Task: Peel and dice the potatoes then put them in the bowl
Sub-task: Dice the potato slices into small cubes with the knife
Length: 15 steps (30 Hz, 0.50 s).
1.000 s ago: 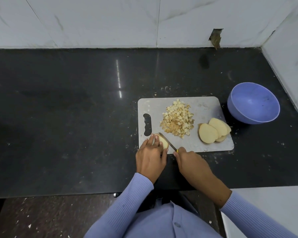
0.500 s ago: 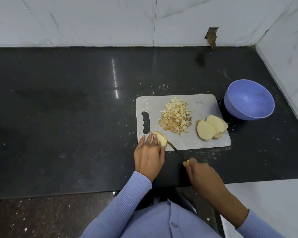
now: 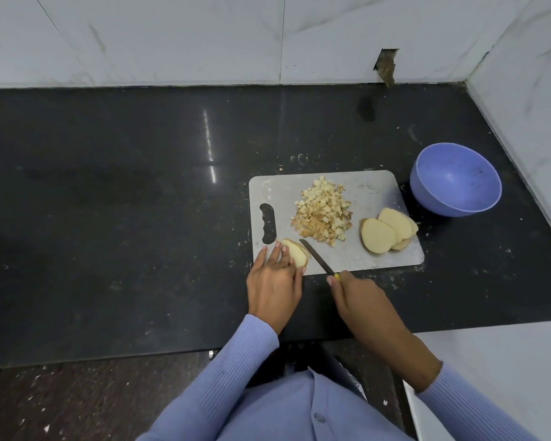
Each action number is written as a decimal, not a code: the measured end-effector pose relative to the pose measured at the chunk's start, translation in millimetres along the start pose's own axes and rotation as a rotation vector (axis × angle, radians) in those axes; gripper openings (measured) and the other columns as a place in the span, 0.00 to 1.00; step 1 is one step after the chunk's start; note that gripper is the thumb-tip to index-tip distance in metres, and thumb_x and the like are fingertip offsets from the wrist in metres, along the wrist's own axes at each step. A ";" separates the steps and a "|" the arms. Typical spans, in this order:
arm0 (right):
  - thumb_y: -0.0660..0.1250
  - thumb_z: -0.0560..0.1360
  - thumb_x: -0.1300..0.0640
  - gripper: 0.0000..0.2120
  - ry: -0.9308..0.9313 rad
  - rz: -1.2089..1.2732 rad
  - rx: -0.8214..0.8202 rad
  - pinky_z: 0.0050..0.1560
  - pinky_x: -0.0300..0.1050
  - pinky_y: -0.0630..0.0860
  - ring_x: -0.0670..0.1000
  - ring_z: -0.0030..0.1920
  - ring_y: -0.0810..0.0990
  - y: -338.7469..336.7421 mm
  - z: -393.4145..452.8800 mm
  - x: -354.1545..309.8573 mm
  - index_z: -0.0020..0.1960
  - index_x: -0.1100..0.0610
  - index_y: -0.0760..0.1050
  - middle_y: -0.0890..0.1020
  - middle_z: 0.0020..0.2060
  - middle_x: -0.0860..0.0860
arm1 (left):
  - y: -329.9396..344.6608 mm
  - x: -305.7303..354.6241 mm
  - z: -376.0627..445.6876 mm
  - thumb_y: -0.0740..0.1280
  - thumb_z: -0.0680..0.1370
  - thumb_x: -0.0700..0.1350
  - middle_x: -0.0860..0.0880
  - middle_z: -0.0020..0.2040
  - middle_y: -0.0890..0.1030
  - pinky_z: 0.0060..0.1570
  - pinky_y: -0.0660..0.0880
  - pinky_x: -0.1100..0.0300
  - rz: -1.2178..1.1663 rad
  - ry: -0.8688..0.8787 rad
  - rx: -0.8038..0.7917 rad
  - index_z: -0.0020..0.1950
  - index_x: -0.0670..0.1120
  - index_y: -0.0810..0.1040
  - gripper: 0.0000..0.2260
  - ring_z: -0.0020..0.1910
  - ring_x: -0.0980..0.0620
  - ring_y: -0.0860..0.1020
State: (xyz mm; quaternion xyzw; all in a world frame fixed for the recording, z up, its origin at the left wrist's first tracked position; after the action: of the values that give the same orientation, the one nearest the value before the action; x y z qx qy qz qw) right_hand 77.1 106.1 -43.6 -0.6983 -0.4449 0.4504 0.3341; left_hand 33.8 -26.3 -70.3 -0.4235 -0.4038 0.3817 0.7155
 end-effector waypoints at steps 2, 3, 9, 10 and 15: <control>0.48 0.82 0.47 0.17 -0.009 0.007 0.009 0.39 0.46 0.67 0.56 0.44 0.77 3.8 9.5 -6.7 0.51 0.57 0.69 0.79 0.42 0.55 | 1.0 -0.8 -0.9 0.58 0.76 0.49 0.44 0.47 0.85 0.60 0.74 0.52 0.001 0.002 0.003 0.40 0.40 0.85 0.19 0.54 0.49 0.81; 0.48 0.82 0.47 0.17 -0.015 0.010 0.012 0.39 0.46 0.66 0.57 0.44 0.77 5.6 13.0 -9.5 0.51 0.57 0.69 0.79 0.42 0.56 | 1.7 -1.0 -1.4 0.58 0.76 0.49 0.44 0.48 0.85 0.61 0.74 0.53 -0.002 0.002 0.002 0.40 0.41 0.85 0.19 0.55 0.49 0.81; 0.48 0.83 0.47 0.17 -0.007 0.004 -0.024 0.41 0.47 0.67 0.59 0.46 0.77 16.0 23.1 -15.3 0.51 0.58 0.68 0.79 0.45 0.58 | 2.8 -0.8 -1.9 0.59 0.76 0.48 0.43 0.48 0.84 0.64 0.69 0.55 -0.033 0.009 0.008 0.40 0.40 0.85 0.18 0.55 0.49 0.81; 0.48 0.83 0.48 0.17 -0.005 0.008 -0.028 0.40 0.47 0.67 0.59 0.46 0.77 16.8 23.8 -16.8 0.51 0.58 0.68 0.79 0.45 0.58 | 2.8 -1.5 -1.7 0.59 0.76 0.48 0.43 0.48 0.84 0.64 0.68 0.56 -0.044 0.011 0.013 0.40 0.40 0.85 0.18 0.55 0.49 0.81; 0.47 0.83 0.49 0.17 0.013 -0.029 -0.048 0.40 0.47 0.65 0.60 0.48 0.77 17.3 24.2 -22.2 0.53 0.60 0.67 0.78 0.48 0.59 | 4.2 -3.4 -1.4 0.60 0.76 0.47 0.42 0.48 0.84 0.66 0.64 0.56 -0.074 0.005 0.030 0.39 0.40 0.85 0.17 0.54 0.48 0.81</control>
State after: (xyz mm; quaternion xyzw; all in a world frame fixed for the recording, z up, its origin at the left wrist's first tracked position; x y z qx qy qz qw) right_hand 55.9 80.6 -60.2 -0.7025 -0.4636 0.4302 0.3264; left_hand 32.9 -28.3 -75.4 -0.3983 -0.4116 0.3602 0.7363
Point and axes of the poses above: each hand's wrist, its own z-axis towards the middle knuckle, its own y-axis out of the palm, x = y × z, the point moved 6 cm from there along z, towards the middle knuckle
